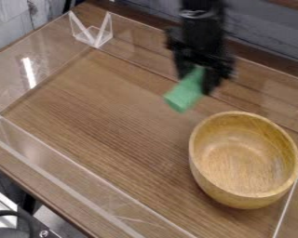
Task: Put the green block in the brown bowl
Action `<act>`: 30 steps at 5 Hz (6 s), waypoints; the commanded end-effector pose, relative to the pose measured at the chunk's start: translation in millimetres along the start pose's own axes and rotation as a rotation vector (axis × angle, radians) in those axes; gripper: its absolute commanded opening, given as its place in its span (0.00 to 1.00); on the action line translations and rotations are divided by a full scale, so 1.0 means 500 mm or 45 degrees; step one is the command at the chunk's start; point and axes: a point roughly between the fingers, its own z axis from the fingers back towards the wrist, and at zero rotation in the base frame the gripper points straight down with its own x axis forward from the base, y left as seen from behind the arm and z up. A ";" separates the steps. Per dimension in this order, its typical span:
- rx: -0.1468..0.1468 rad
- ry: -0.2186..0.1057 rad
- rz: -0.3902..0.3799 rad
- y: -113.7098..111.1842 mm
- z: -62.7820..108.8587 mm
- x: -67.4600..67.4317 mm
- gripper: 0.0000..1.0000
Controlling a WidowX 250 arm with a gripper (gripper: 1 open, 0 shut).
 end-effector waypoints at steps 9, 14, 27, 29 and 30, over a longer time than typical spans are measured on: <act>0.003 -0.148 0.140 -0.164 0.013 -0.060 0.00; -0.017 -0.145 0.222 -0.155 -0.017 -0.070 0.00; -0.079 -0.108 0.329 -0.088 -0.051 -0.054 1.00; -0.085 -0.105 0.337 -0.082 -0.073 -0.052 1.00; -0.088 -0.102 0.342 -0.080 -0.082 -0.051 1.00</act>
